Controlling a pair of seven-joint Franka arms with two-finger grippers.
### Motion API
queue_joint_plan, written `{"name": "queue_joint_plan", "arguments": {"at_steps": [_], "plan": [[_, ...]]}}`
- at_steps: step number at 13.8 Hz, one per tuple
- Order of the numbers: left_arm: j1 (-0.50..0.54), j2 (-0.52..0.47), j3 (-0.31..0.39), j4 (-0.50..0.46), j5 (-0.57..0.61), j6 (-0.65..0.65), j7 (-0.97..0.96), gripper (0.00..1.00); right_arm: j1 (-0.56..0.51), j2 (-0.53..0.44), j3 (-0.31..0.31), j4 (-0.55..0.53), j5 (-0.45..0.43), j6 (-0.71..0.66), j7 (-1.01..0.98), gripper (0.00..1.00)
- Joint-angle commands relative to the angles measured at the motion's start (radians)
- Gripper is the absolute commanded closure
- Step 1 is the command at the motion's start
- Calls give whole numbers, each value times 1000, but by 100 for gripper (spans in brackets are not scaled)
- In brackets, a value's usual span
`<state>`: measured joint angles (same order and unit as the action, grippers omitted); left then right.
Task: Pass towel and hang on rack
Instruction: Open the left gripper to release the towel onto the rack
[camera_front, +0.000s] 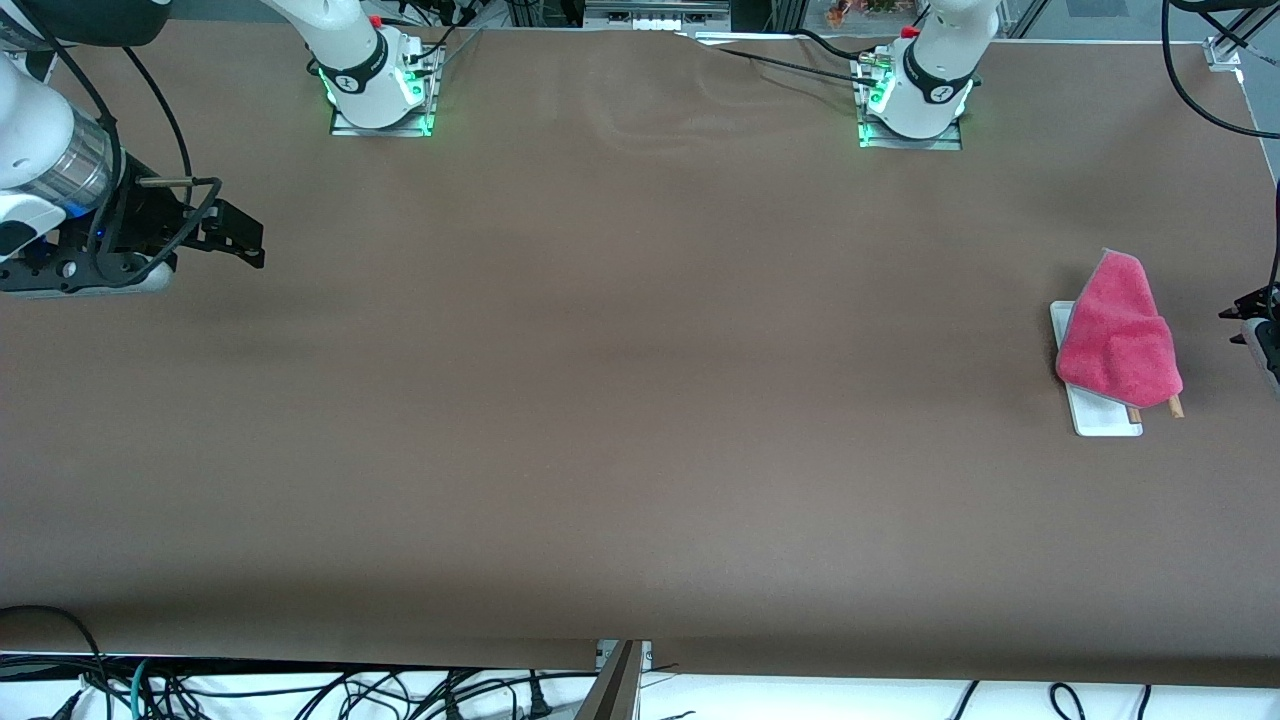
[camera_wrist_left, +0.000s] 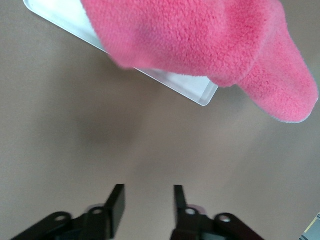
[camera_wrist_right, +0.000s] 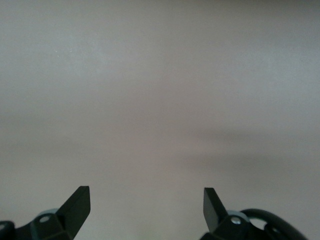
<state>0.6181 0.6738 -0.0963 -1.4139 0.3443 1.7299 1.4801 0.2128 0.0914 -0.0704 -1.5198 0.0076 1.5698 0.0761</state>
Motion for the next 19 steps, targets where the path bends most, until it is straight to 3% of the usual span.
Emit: {"name": "queue_joint_plan", "arguments": {"at_steps": [1,7,10,14,19], "plan": [[2,-7,-11,23,9,-10,12,0,-1,-12,0,3,-14,7,-4,0],[5,-158,-16,26,-94,-24,-1,0,-4,-9,1,4,-17,7,8,0],[-8,-241,-61,26,-123,-104,-107,0,-6,-7,0,4,-18,10,8,0],[-8,-332,-233,26,-123,-222,-373,0,-6,-7,0,4,-23,9,8,0],[-8,-356,-497,26,-125,-265,-811,0,-6,-7,0,4,-23,16,8,0]]}}
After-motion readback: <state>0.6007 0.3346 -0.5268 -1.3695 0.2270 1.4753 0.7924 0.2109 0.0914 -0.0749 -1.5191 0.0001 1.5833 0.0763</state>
